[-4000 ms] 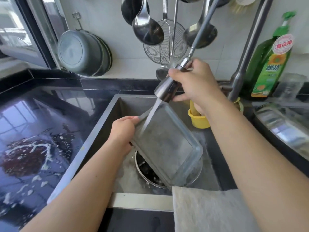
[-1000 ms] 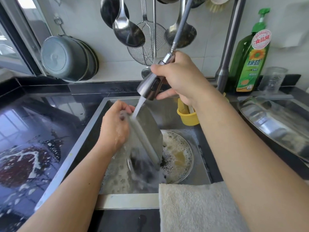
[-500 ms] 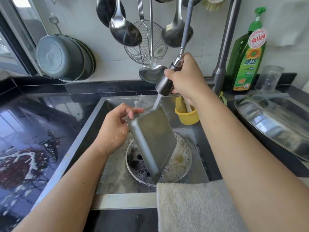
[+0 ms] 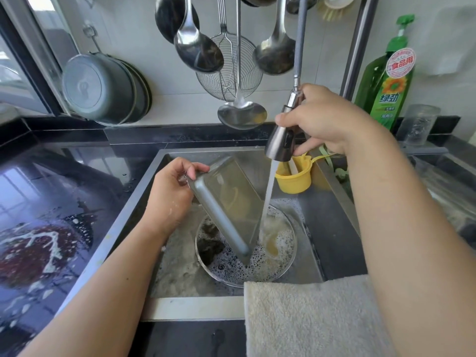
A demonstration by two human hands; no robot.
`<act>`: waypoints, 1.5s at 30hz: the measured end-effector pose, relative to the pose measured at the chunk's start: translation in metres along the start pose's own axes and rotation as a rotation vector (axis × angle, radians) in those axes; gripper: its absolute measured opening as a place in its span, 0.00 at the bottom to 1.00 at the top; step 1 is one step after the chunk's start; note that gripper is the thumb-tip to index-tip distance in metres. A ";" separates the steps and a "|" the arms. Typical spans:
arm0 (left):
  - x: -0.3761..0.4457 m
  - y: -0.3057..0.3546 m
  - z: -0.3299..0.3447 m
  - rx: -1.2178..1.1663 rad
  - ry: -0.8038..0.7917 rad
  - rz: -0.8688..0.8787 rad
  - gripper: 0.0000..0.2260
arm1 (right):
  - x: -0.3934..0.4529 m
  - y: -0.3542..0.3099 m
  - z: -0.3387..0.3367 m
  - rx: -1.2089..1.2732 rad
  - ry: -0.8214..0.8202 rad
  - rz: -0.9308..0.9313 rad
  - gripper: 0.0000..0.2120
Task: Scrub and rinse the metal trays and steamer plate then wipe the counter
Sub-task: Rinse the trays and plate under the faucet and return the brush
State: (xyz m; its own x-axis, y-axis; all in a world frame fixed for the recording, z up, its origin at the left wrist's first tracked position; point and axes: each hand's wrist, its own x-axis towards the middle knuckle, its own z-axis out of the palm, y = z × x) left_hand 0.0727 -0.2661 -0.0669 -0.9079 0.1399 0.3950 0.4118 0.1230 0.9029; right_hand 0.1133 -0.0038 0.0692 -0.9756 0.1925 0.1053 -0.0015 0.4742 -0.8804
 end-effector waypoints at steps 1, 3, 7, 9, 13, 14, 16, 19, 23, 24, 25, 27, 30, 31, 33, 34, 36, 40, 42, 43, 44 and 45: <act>0.001 -0.002 0.000 0.012 0.005 -0.007 0.19 | -0.002 -0.002 0.000 0.026 -0.030 0.004 0.13; 0.001 -0.004 0.000 0.026 0.010 -0.019 0.19 | -0.006 -0.007 0.003 0.084 -0.085 0.009 0.13; 0.001 -0.002 0.002 0.073 0.022 -0.022 0.18 | -0.011 -0.014 0.009 0.130 -0.137 -0.022 0.09; 0.000 -0.001 0.003 0.068 0.023 -0.026 0.18 | -0.013 -0.016 0.013 0.166 -0.159 -0.043 0.08; -0.002 0.002 0.008 0.082 0.002 -0.029 0.17 | -0.014 -0.021 0.024 0.245 -0.187 -0.084 0.08; -0.002 0.001 0.008 0.096 -0.003 -0.029 0.17 | -0.013 -0.022 0.027 0.258 -0.181 -0.093 0.08; -0.001 -0.001 0.007 0.122 -0.010 -0.023 0.18 | -0.011 -0.024 0.035 0.271 -0.151 -0.104 0.07; -0.002 -0.001 0.007 0.129 -0.063 -0.016 0.18 | -0.006 -0.022 0.046 0.291 -0.070 -0.113 0.11; -0.006 0.005 0.012 0.136 -0.100 0.020 0.19 | 0.006 -0.012 0.054 0.321 0.037 -0.128 0.11; -0.006 0.005 0.013 0.146 -0.107 0.028 0.20 | 0.010 -0.008 0.054 0.315 0.066 -0.126 0.11; -0.005 0.005 0.013 0.149 -0.113 0.028 0.20 | 0.013 -0.005 0.054 0.286 0.100 -0.125 0.11; -0.006 0.006 0.013 0.149 -0.121 0.015 0.20 | 0.019 0.004 0.051 0.168 0.171 -0.136 0.12; -0.007 0.009 0.014 0.157 -0.112 0.002 0.20 | 0.023 0.012 0.041 0.022 0.245 -0.143 0.13; -0.007 0.009 0.014 0.158 -0.099 -0.001 0.20 | 0.024 0.013 0.039 -0.013 0.260 -0.139 0.13; -0.008 0.008 0.016 0.186 -0.036 -0.024 0.19 | 0.024 0.014 0.035 -0.039 0.255 -0.124 0.14; -0.007 0.009 0.017 0.212 0.005 -0.043 0.18 | 0.021 0.014 0.034 -0.035 0.245 -0.116 0.14; -0.004 0.018 0.021 0.272 0.080 -0.081 0.17 | 0.017 0.014 0.032 -0.031 0.211 -0.106 0.14; 0.015 0.058 0.021 0.610 0.084 0.038 0.11 | 0.004 0.008 0.020 -0.087 0.139 -0.055 0.13; 0.025 0.083 0.019 0.853 0.013 0.180 0.05 | -0.001 0.005 0.007 -0.143 0.104 -0.025 0.15; 0.029 0.095 0.020 0.977 -0.035 0.235 0.05 | -0.004 0.004 0.000 -0.182 0.092 -0.014 0.14; 0.033 0.105 0.021 1.059 -0.080 0.257 0.07 | -0.006 0.002 -0.008 -0.214 0.084 -0.002 0.13; 0.037 0.114 0.022 1.089 -0.114 0.246 0.07 | -0.008 0.001 -0.015 -0.245 0.074 0.010 0.12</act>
State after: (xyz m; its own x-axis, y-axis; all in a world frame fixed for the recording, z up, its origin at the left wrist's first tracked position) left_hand 0.0874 -0.2251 0.0470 -0.8033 0.3611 0.4737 0.4781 0.8652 0.1513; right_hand 0.1245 0.0080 0.0745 -0.9565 0.2567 0.1386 0.0703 0.6640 -0.7444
